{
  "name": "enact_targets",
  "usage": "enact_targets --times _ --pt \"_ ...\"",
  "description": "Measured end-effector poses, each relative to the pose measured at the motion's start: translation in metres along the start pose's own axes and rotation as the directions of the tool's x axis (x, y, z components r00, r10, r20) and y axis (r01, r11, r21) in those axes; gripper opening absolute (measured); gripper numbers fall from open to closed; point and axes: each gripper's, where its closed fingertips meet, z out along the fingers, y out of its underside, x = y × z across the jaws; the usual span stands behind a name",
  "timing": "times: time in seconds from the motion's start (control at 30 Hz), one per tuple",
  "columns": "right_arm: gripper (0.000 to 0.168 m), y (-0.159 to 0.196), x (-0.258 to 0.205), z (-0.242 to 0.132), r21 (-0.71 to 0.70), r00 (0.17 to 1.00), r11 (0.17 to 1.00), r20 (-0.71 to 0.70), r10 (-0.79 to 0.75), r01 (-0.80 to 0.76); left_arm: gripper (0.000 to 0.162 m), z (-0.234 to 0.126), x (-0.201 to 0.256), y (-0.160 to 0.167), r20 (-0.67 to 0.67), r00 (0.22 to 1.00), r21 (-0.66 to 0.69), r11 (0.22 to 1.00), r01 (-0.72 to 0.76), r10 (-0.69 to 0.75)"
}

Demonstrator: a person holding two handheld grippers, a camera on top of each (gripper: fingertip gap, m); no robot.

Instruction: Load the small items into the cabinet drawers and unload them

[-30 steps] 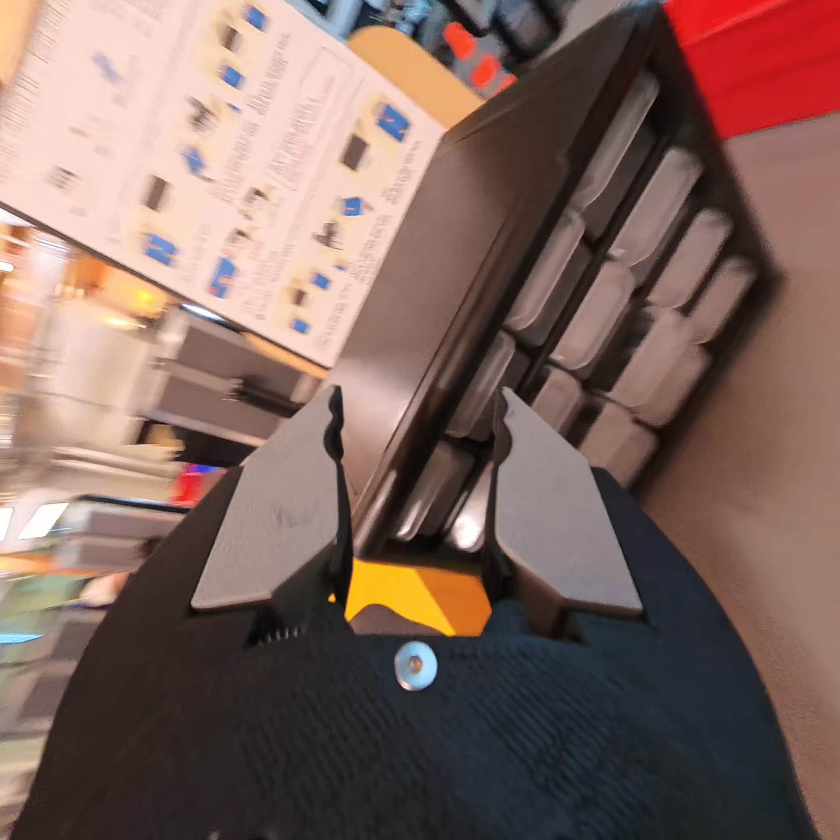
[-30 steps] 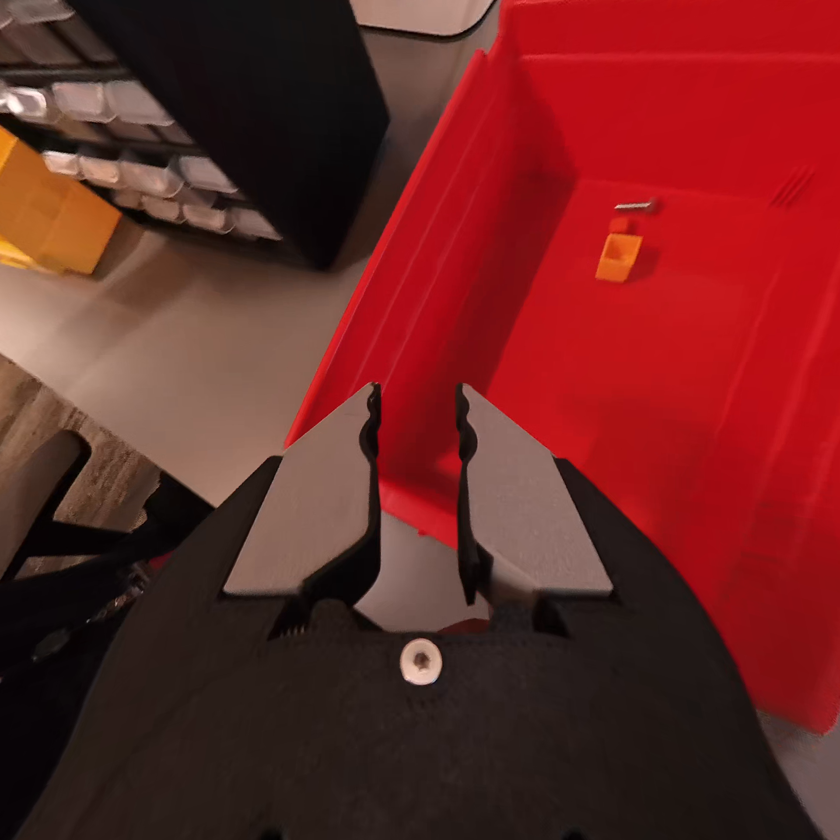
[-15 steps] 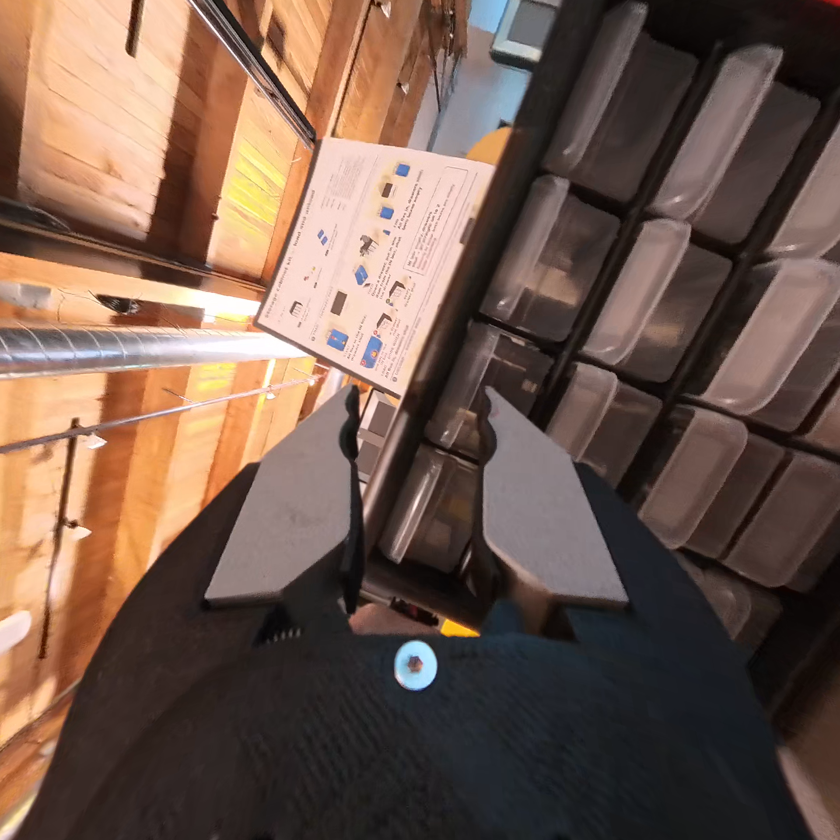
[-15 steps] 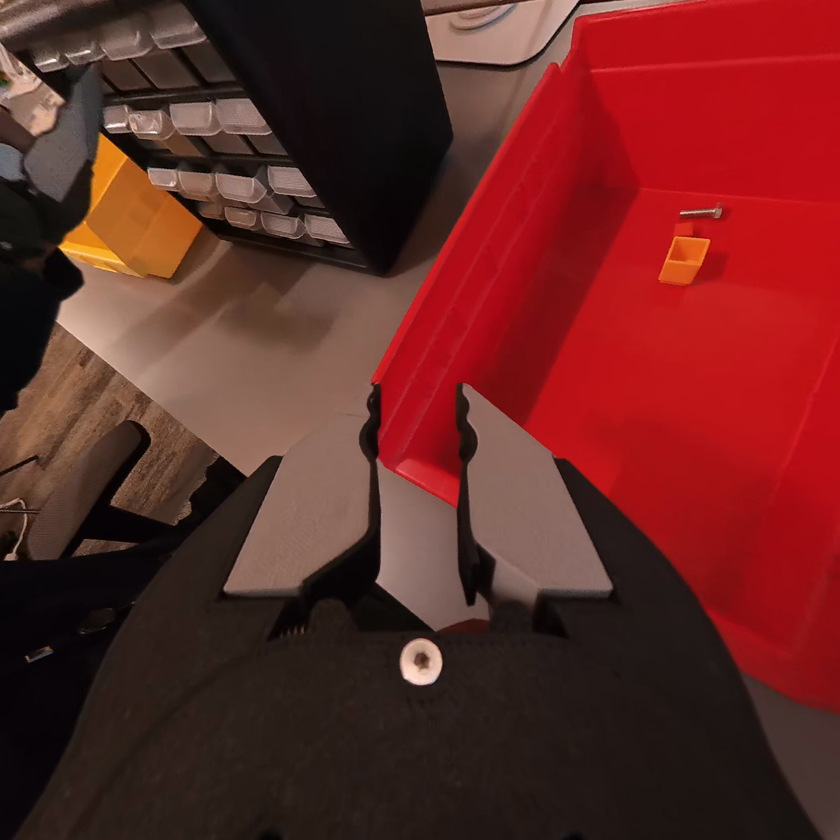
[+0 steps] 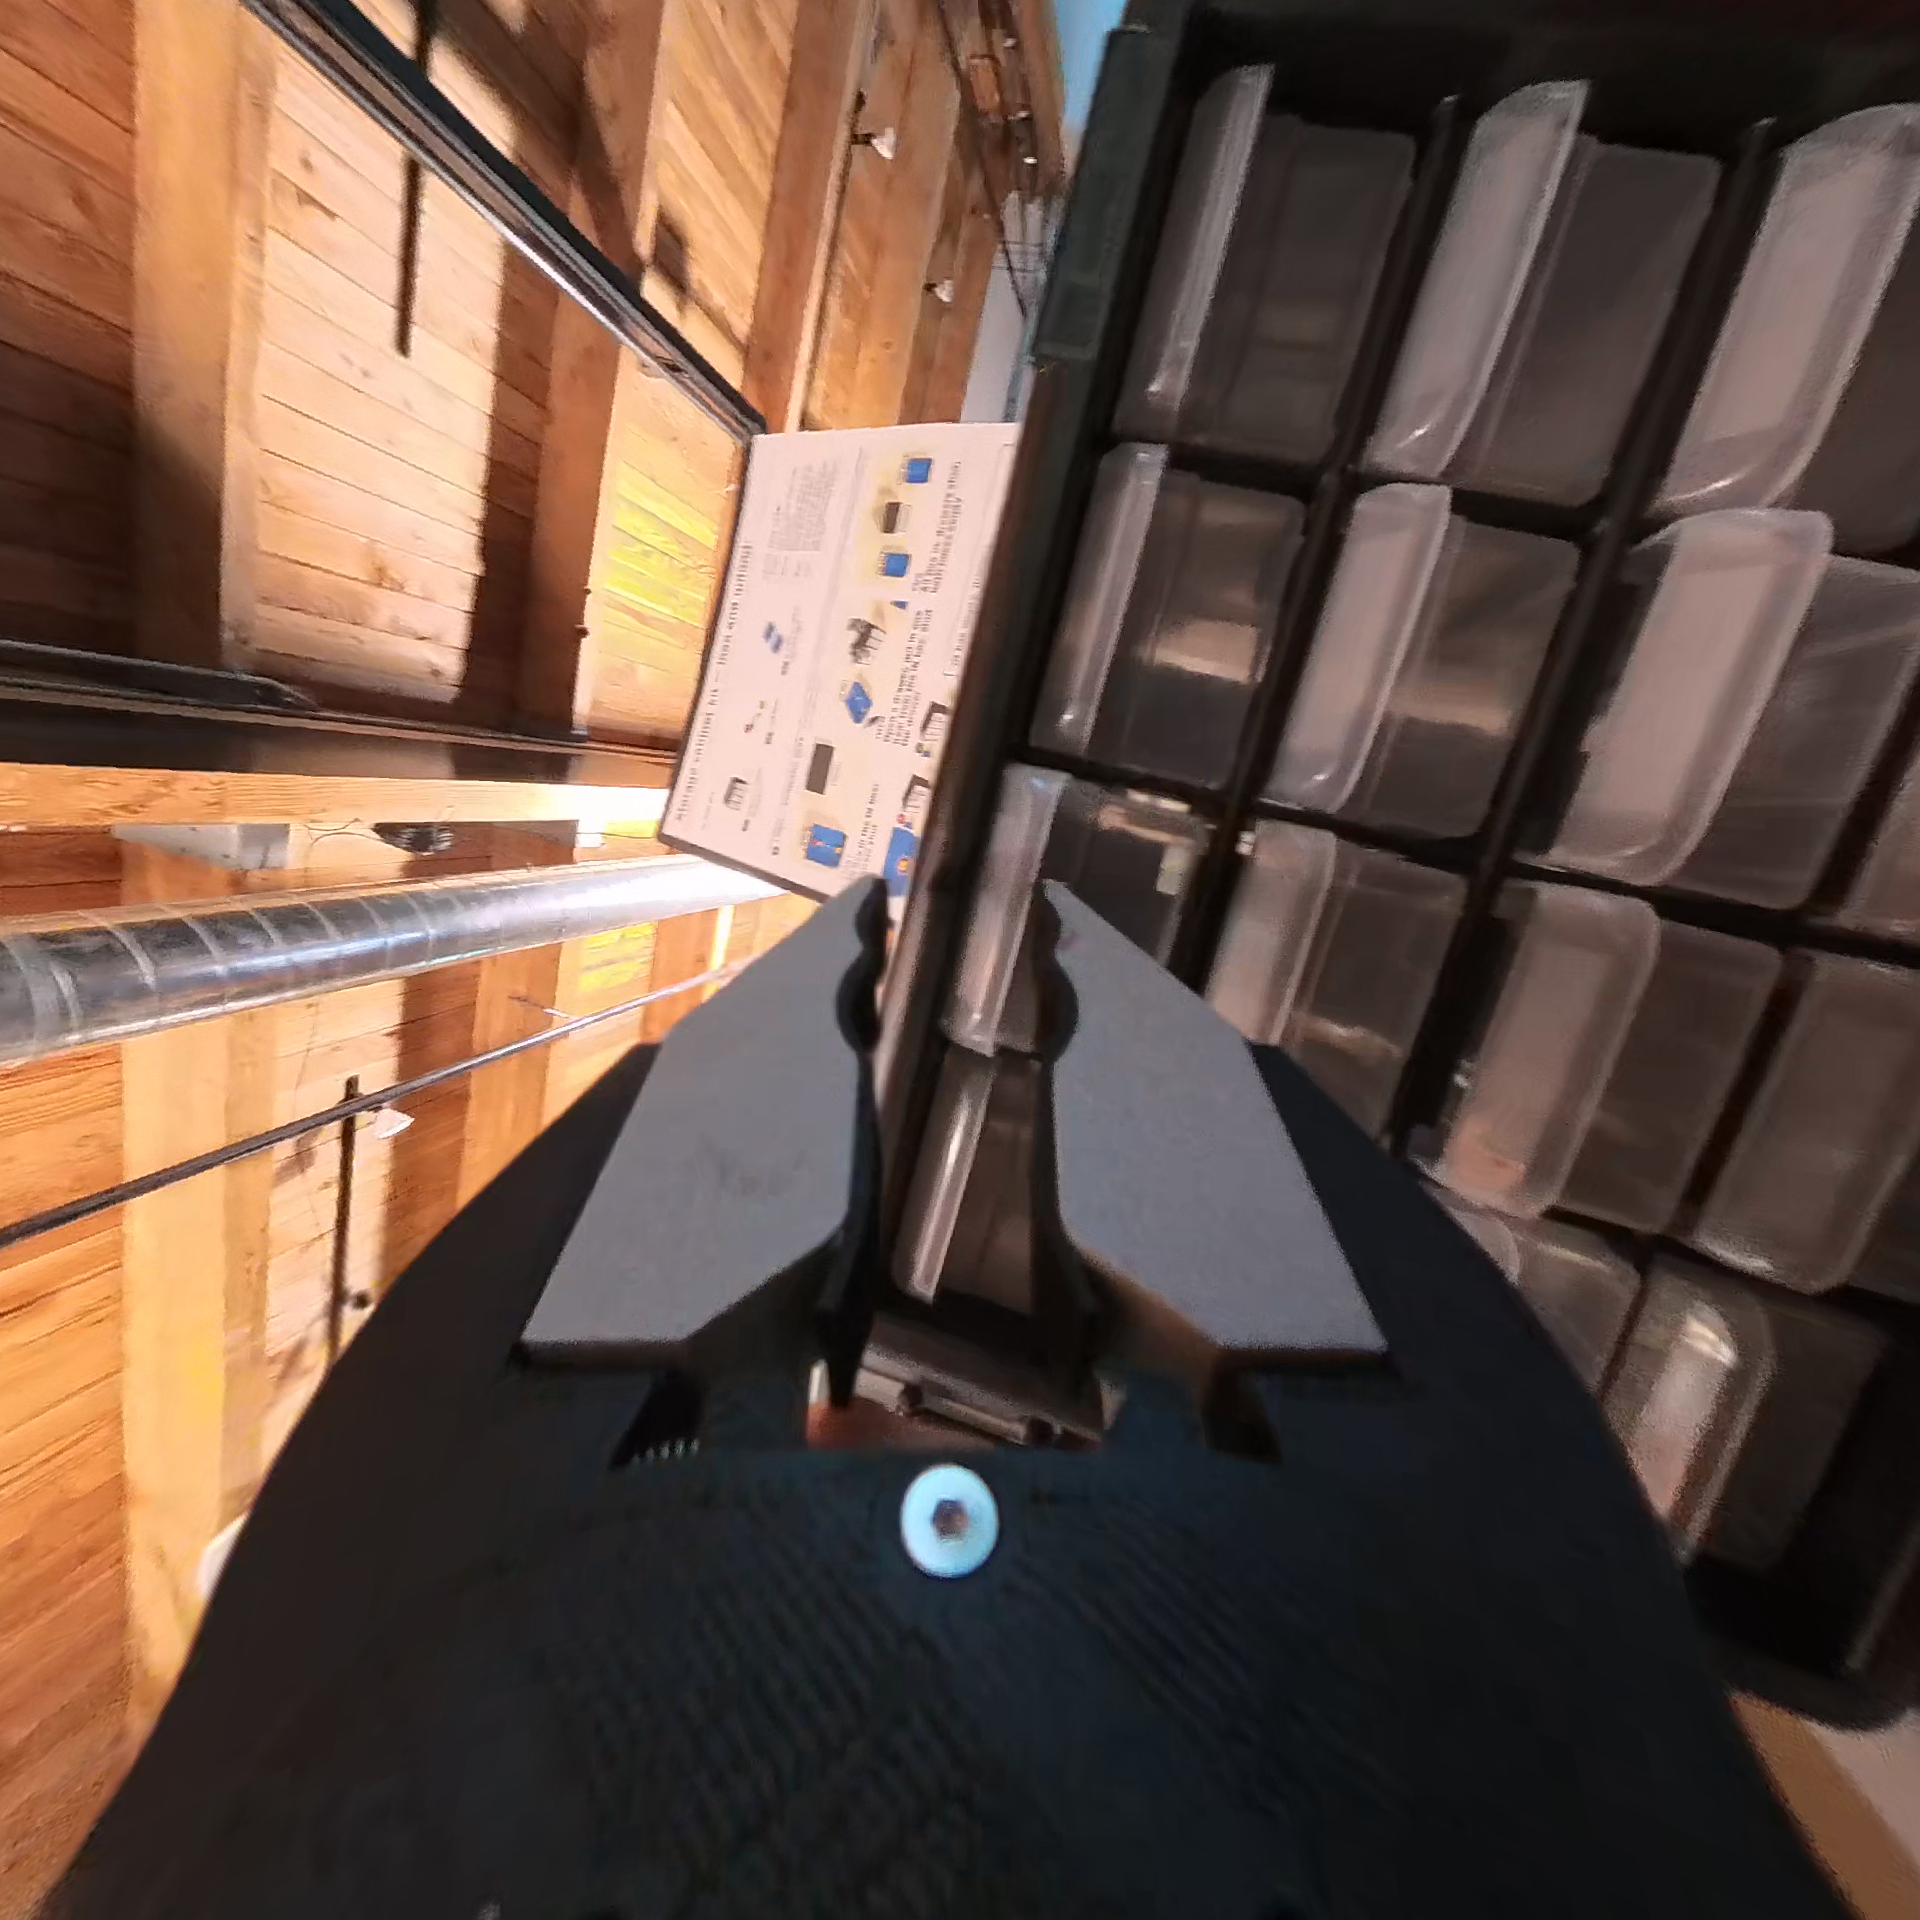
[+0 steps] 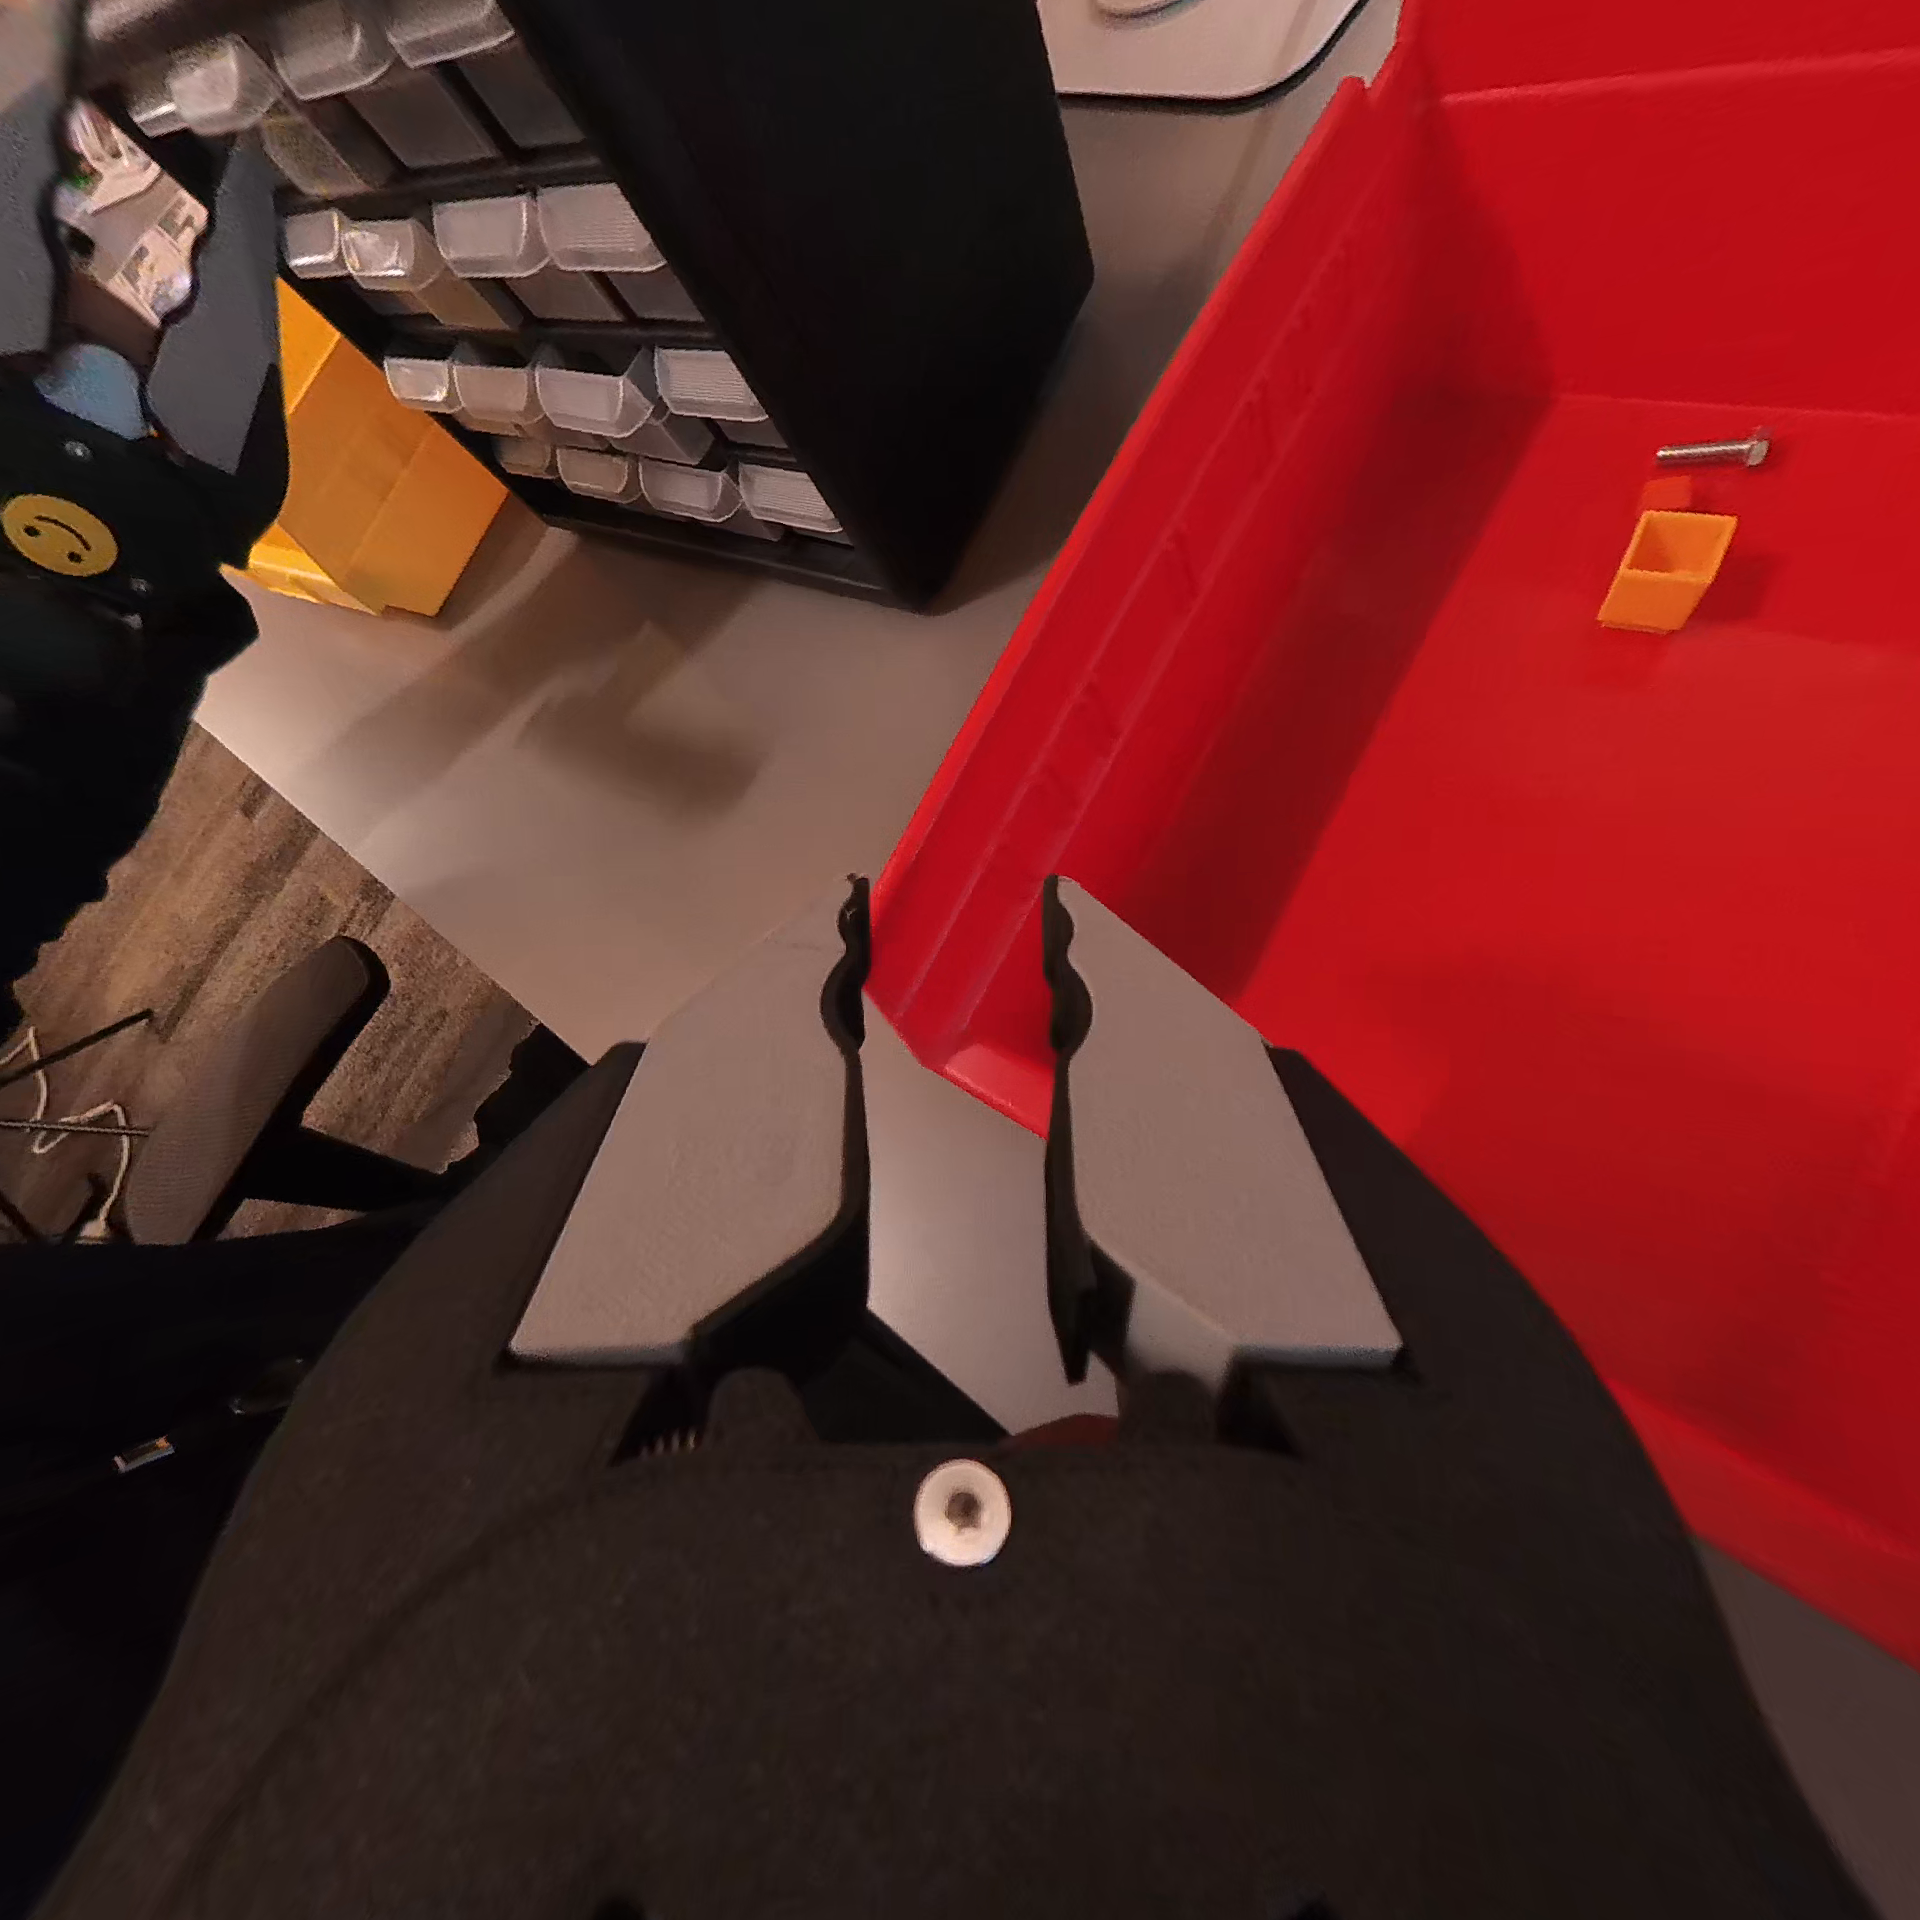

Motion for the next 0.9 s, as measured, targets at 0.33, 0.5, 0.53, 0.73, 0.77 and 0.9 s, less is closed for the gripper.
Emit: enact_targets --times 0.33,0.5,0.53,0.73,0.77,0.9 --pt "0.031 -0.007 -0.039 0.006 -0.021 0.996 0.996 0.046 -0.082 0.083 0.005 -0.013 0.006 -0.003 -0.081 0.997 -0.025 1.000 -0.005 0.003" --pt "0.031 -0.018 -0.078 0.021 -0.035 0.982 0.988 0.114 -0.149 0.154 0.005 -0.028 0.002 -0.010 -0.105 0.993 -0.028 0.999 0.042 -0.045" --pt "0.031 -0.021 -0.086 0.024 -0.035 0.978 0.985 0.130 -0.160 0.166 0.005 -0.030 0.001 -0.012 -0.109 0.993 -0.031 0.998 0.049 -0.052" --pt "0.031 -0.029 -0.113 0.040 -0.040 0.965 0.978 0.172 -0.197 0.206 0.006 -0.045 -0.003 -0.018 -0.116 0.990 -0.025 0.997 0.076 -0.078" --pt "0.031 -0.028 -0.115 0.043 -0.042 0.964 0.978 0.178 -0.196 0.207 0.006 -0.047 -0.003 -0.019 -0.116 0.990 -0.024 0.997 0.075 -0.077" --pt "0.031 -0.025 -0.119 0.050 -0.060 0.963 0.976 0.187 -0.194 0.208 0.006 -0.054 -0.003 -0.022 -0.120 0.989 -0.016 0.996 0.083 -0.085"
